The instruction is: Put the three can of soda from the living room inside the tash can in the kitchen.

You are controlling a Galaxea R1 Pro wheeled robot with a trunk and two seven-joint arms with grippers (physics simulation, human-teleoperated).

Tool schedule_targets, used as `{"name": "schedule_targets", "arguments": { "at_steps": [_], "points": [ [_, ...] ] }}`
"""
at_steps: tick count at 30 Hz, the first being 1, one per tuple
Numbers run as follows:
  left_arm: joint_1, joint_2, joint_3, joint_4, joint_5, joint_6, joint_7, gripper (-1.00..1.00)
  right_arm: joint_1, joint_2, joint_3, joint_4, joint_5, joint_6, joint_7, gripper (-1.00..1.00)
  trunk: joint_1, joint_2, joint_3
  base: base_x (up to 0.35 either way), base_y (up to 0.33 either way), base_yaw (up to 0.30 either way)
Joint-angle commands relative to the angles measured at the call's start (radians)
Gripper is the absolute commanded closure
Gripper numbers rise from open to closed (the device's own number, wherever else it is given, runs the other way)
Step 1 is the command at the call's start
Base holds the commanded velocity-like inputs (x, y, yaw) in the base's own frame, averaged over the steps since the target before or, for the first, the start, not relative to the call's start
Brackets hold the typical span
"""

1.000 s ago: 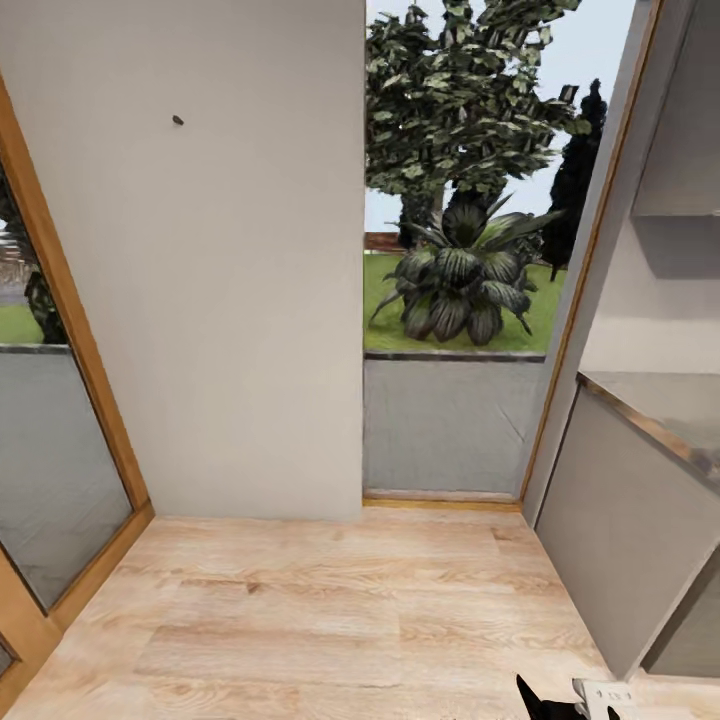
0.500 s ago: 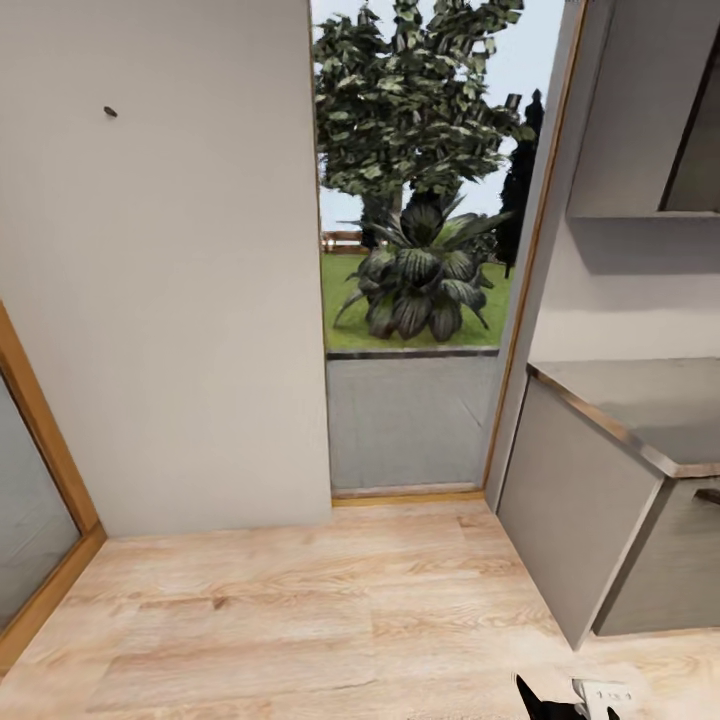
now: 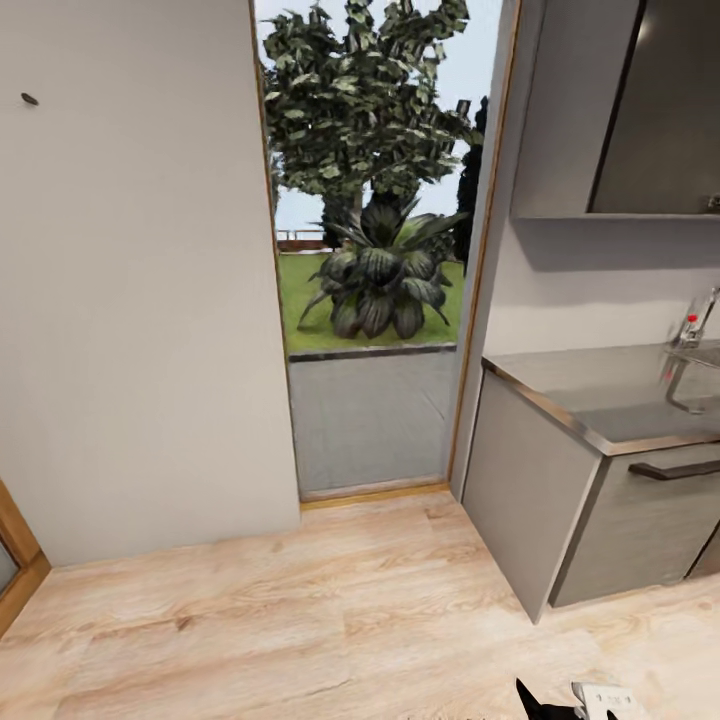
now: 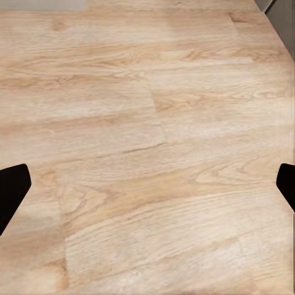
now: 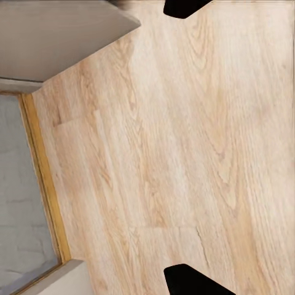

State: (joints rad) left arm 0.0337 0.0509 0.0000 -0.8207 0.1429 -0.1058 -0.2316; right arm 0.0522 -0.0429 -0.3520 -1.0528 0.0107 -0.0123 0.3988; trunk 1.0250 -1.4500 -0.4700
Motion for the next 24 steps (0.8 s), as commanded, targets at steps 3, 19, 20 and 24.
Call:
{"name": "schedule_targets", "arguments": {
  "at_steps": [3, 19, 20, 24],
  "points": [
    [0.0, 0.0, -0.001, 0.0, 0.0, 0.0, 0.0, -1.0, 0.0, 0.0, 0.0, 0.0, 0.0, 0.0, 0.0, -1.0, 0.0, 0.0, 0.0, 0.0, 0.0, -0.252],
    [0.0, 0.0, -0.003, 0.001, -0.001, 0.0, 0.0, -1.0, 0.0, 0.001, 0.001, 0.001, 0.001, -0.001, 0.0, -1.0, 0.0, 0.0, -0.003, 0.0, 0.0, -0.165],
    [0.0, 0.0, -0.003, 0.001, -0.001, 0.0, 0.0, -1.0, 0.0, 0.001, 0.001, 0.001, 0.001, -0.001, 0.0, -1.0, 0.0, 0.0, -0.003, 0.0, 0.0, -0.01],
    [0.0, 0.0, -0.003, 0.001, 0.0, 0.0, 0.0, -1.0, 0.0, 0.001, 0.002, 0.001, 0.001, -0.001, 0.0, -1.0, 0.0, 0.0, -0.003, 0.0, 0.0, -0.005]
  ]
}}
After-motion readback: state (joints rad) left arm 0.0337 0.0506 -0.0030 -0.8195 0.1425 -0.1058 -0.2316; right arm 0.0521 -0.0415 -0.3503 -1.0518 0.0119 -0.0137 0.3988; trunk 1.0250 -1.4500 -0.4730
